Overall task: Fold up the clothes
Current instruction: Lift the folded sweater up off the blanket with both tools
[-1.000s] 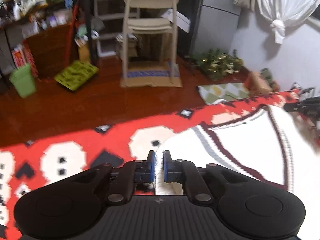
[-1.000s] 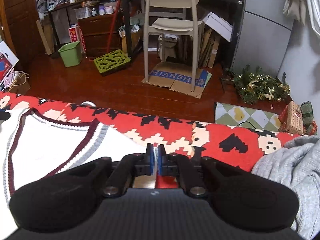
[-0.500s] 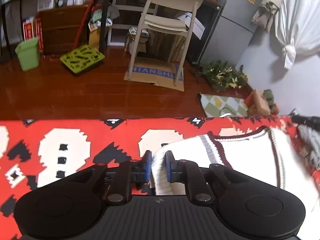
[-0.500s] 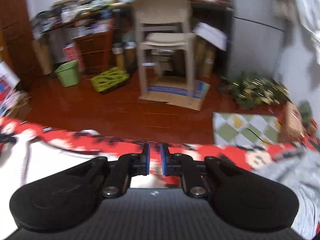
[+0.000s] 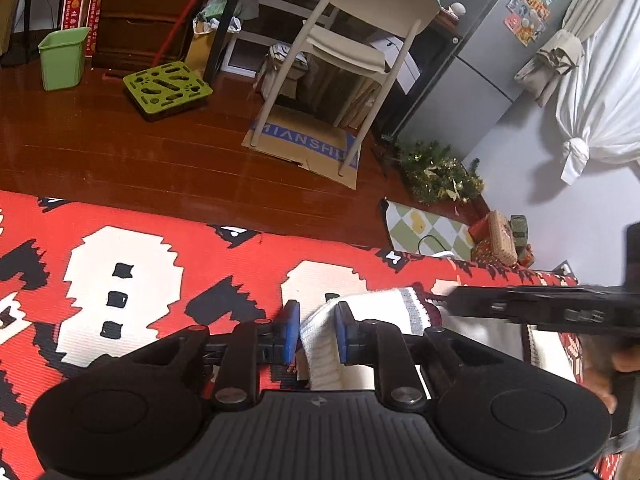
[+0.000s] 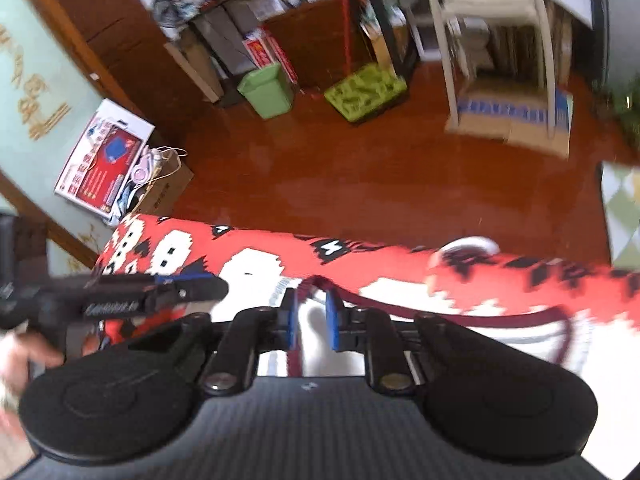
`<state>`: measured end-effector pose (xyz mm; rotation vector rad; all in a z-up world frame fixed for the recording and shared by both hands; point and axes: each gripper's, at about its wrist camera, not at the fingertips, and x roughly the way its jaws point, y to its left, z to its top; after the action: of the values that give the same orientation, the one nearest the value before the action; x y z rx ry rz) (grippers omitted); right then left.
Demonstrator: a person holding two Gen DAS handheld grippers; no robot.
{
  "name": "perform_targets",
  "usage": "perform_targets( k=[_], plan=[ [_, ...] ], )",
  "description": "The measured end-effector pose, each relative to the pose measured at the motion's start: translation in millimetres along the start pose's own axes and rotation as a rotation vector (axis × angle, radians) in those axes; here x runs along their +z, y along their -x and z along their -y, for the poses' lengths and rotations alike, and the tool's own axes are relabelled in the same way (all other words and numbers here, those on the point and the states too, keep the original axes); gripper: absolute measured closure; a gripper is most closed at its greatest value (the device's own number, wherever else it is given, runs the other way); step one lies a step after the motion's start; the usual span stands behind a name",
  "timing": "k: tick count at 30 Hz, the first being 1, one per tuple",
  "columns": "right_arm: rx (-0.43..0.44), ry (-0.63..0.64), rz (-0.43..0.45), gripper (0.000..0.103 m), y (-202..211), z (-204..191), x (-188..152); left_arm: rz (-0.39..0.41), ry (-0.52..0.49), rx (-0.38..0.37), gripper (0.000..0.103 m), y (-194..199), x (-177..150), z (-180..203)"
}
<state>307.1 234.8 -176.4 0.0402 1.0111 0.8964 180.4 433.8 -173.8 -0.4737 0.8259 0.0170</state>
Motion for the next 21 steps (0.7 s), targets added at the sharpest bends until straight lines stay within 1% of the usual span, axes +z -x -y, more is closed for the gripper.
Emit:
perform_targets(
  k=[2, 3, 4, 5, 6, 9, 10, 11, 12, 14, 17, 18, 19, 20, 21],
  plan=[
    [0.005, -0.046, -0.021, 0.083, -21, -2, 5, -0.001, -0.016, 0.001, 0.085, 0, 1, 0],
    [0.008, -0.069, -0.031, 0.08, -32, -3, 8, 0.0, -0.024, 0.002, 0.087, -1, 1, 0],
    [0.014, -0.076, -0.033, 0.08, -36, -2, 8, 0.001, -0.031, 0.003, 0.091, -1, 2, 0],
    [0.006, -0.063, -0.035, 0.086, -42, -5, 7, 0.002, -0.038, 0.001, 0.093, -1, 2, 0],
    [-0.003, -0.049, -0.035, 0.101, -48, -9, 7, 0.003, -0.045, -0.002, 0.094, 0, 1, 0],
    [-0.083, 0.051, 0.01, 0.102, -61, -24, 11, 0.012, -0.058, 0.014, 0.094, -1, -1, 2],
    [-0.089, 0.051, 0.027, 0.102, -63, -26, 12, 0.014, -0.053, 0.015, 0.094, -1, -1, 2],
    [-0.093, 0.054, 0.028, 0.102, -67, -29, 13, 0.016, -0.05, 0.015, 0.094, -2, -1, 2],
    [-0.115, 0.078, 0.017, 0.102, -73, -32, 13, 0.017, -0.047, 0.015, 0.094, -2, 0, 2],
    [-0.139, 0.159, 0.028, 0.102, -77, -41, 10, 0.018, -0.06, 0.03, 0.093, -3, 0, 5],
    [-0.157, 0.205, 0.033, 0.101, -79, -49, 9, 0.02, -0.099, 0.068, 0.087, -3, 1, 11],
    [-0.172, 0.208, 0.037, 0.098, -78, -48, 8, 0.026, -0.099, 0.078, 0.086, -2, 2, 11],
    [-0.182, 0.196, 0.041, 0.093, -77, -47, 9, 0.033, -0.095, 0.086, 0.077, -1, 2, 12],
    [-0.173, 0.167, 0.039, 0.086, -73, -43, 10, 0.041, -0.091, 0.095, 0.073, 1, 3, 12],
    [-0.155, 0.132, 0.043, 0.086, -68, -35, 14, 0.056, -0.095, 0.105, 0.069, 4, 4, 13]
  ],
)
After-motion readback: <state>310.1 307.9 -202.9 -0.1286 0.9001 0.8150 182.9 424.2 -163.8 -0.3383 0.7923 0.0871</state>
